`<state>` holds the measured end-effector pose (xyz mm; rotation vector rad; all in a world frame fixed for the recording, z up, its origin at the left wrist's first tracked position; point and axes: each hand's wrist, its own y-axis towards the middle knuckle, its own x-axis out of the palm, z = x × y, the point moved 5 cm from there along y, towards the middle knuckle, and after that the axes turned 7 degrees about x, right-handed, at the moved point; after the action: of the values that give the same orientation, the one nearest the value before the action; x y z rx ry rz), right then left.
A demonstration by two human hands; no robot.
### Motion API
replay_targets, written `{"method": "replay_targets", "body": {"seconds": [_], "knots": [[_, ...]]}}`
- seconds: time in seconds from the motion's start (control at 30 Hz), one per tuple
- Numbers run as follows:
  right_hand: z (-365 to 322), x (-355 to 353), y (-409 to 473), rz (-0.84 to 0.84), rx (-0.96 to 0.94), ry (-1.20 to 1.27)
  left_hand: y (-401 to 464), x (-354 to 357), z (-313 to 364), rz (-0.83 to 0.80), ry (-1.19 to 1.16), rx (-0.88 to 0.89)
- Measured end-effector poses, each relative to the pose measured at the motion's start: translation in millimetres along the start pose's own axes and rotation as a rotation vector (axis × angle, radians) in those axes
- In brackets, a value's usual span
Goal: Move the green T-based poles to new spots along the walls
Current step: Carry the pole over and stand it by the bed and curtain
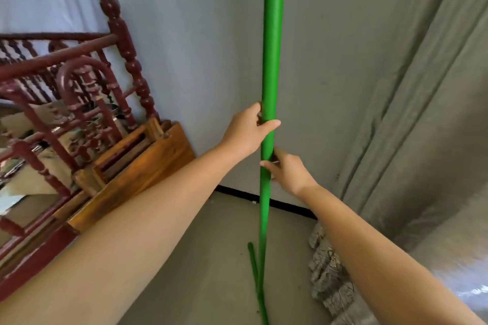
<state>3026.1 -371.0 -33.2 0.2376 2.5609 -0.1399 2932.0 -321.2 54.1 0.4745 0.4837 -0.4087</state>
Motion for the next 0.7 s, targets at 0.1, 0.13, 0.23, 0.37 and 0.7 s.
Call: {"method": "replay_targets", "body": {"seconds": [0.1,0.13,0.23,0.37,0.7], "knots": [[14,-21,39,0.073,0.064,0.013,50,22,-8,-0.043,-0.014,0.013],[19,-28,50,0.097,0.079,0.014,64,29,-9,-0.043,-0.017,0.021],[34,-49,84,0.136,0.122,0.036,104,51,-8,-0.035,-0.001,0.066],[48,-77,125,0.116,0.141,0.000,152,76,-5,-0.049,0.024,0.064],[88,-158,215,0.055,0.162,-0.084,257,145,-1,0.015,0.045,-0.033]]}}
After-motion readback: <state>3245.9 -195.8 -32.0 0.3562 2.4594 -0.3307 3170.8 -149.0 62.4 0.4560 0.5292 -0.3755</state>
